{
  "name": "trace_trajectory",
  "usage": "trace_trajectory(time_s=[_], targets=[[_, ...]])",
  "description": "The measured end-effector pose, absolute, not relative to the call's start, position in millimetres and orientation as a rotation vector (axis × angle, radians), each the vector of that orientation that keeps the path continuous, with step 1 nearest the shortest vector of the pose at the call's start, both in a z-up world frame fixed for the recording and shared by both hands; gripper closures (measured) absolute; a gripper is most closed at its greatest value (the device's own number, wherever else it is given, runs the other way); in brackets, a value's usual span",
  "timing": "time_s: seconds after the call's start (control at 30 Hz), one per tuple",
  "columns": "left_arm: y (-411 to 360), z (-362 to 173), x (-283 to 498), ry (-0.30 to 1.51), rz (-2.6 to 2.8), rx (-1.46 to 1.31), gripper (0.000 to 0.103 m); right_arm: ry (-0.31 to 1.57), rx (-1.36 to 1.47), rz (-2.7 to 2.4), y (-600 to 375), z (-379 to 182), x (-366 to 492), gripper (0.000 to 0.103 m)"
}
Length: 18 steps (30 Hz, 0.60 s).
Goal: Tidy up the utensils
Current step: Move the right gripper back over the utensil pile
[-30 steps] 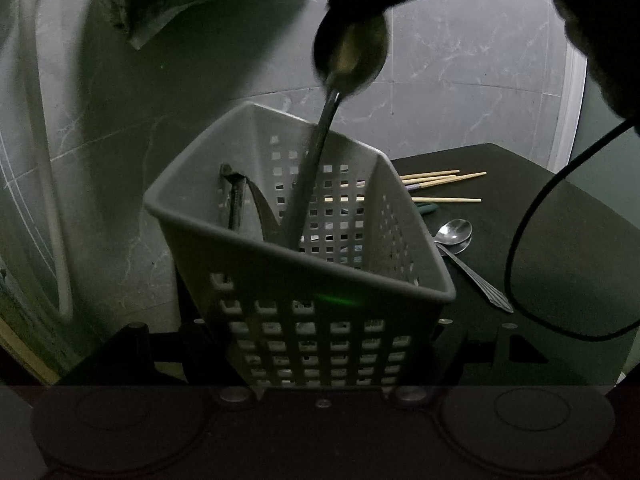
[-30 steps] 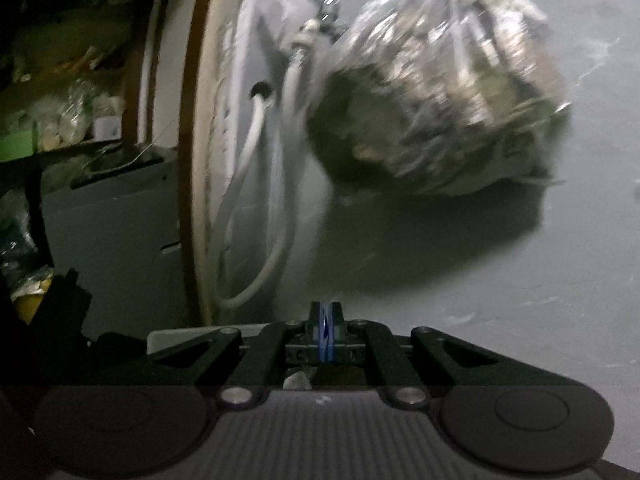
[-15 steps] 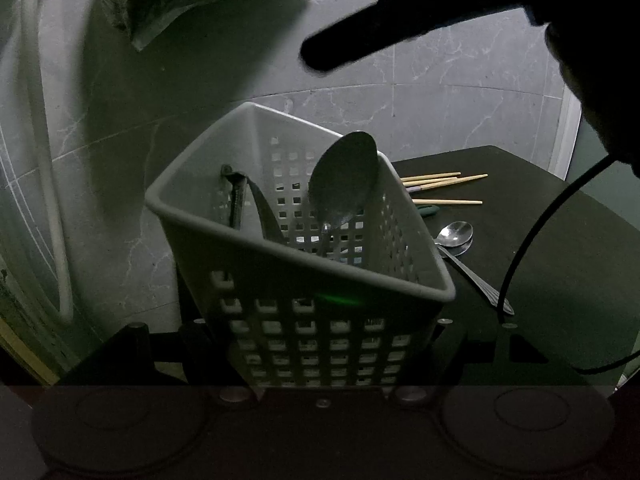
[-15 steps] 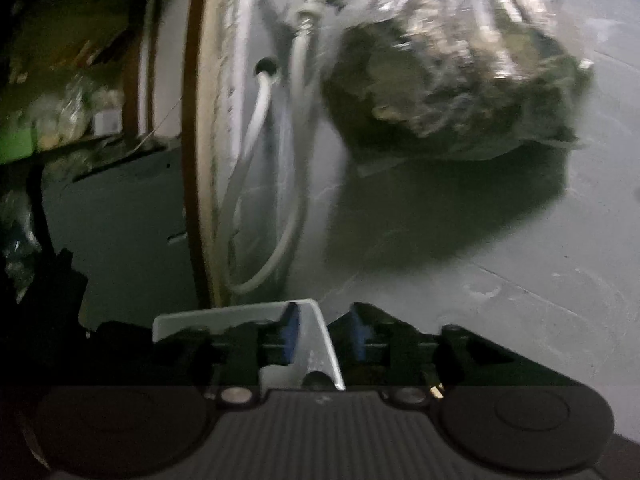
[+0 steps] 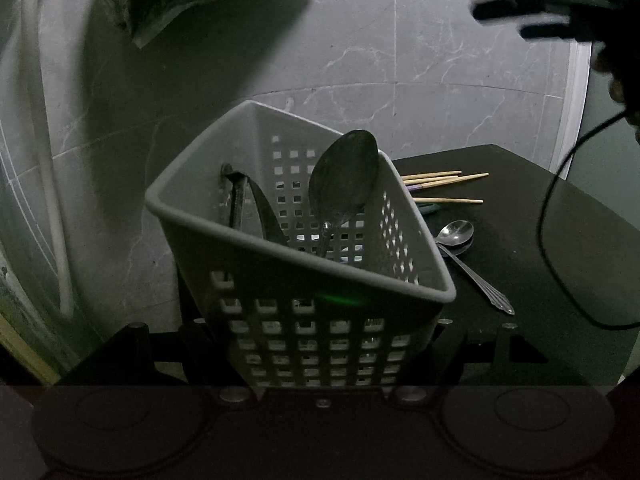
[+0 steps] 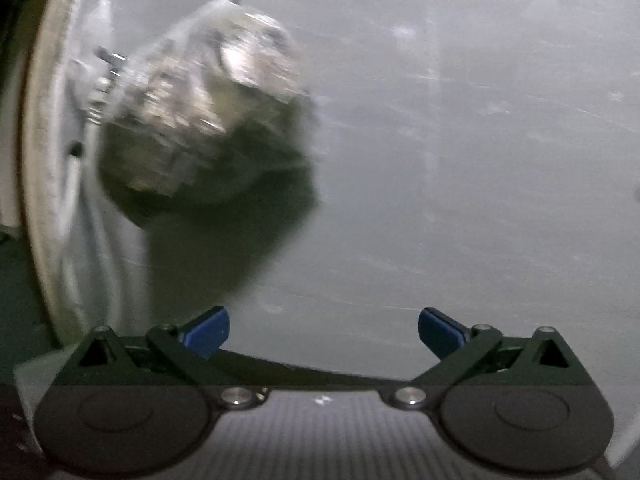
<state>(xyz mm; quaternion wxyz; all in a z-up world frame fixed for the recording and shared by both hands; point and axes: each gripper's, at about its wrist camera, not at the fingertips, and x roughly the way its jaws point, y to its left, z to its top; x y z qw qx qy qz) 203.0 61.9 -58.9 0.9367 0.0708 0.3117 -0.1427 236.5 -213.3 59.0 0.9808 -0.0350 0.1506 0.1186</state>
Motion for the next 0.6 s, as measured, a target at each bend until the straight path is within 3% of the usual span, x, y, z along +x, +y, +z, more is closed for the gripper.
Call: trace_trajectory(time_s=[0.4, 0.6], targets=[[60, -57, 208, 0.658, -0.283, 0.143, 0.026, 0.781, 0.225, 0.141, -274, -45, 267, 0.0], [59, -57, 209, 0.665, -0.274, 0.14, 0.026, 0.788, 0.271, 0.071, -276, -75, 279, 0.0]])
